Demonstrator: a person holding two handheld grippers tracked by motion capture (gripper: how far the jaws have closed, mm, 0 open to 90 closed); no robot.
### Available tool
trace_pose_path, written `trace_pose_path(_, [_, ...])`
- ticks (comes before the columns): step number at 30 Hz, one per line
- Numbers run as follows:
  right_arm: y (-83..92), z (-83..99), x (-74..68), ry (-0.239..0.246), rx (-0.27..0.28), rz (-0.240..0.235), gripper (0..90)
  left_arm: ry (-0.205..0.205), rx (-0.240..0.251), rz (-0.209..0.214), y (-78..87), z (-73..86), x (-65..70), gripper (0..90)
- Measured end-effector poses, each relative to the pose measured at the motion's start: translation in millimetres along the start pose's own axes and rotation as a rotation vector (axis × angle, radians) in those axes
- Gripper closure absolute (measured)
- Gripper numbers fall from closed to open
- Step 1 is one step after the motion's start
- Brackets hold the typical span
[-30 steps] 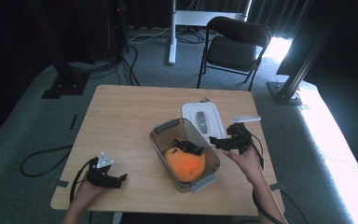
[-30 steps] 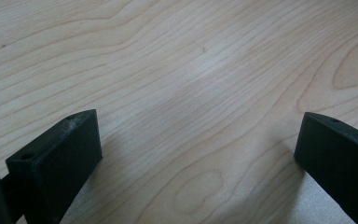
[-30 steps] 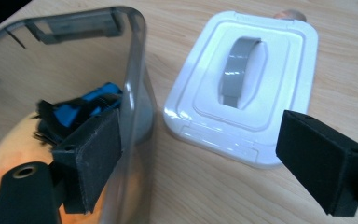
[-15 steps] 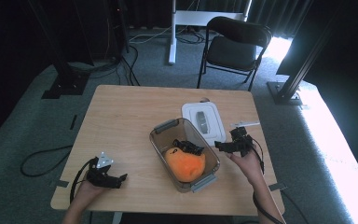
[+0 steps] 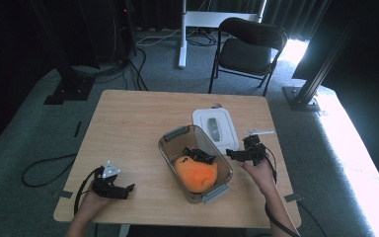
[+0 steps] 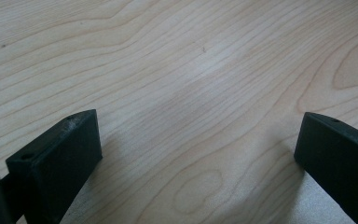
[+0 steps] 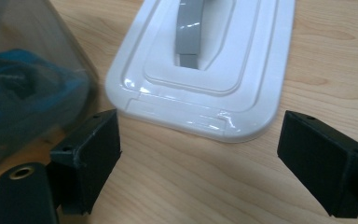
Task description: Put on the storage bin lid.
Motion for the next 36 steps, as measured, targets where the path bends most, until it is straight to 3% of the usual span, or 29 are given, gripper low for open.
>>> trace_pose_path(11, [-18.2, 3.0, -3.6, 0.004, -0.017, -0.011, 13.3, 0.001, 0.001, 0.000, 0.0, 0.0, 0.0, 0.9])
trace_pose_path(36, [-51.0, -11.6, -16.3, 0.010, -0.029, -0.014, 13.6, 0.000, 0.000, 0.000, 0.0, 0.0, 0.0, 1.0])
Point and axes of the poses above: each handheld gripper's, and its own axes: y roughly backward along the jaws, z roughly out of its underside, x roughly to its right, the point moved 3 cm from there along -y, roughly forward along the jaws, and after that the axes turned 9 degrees about z, right-handed, at the moved point
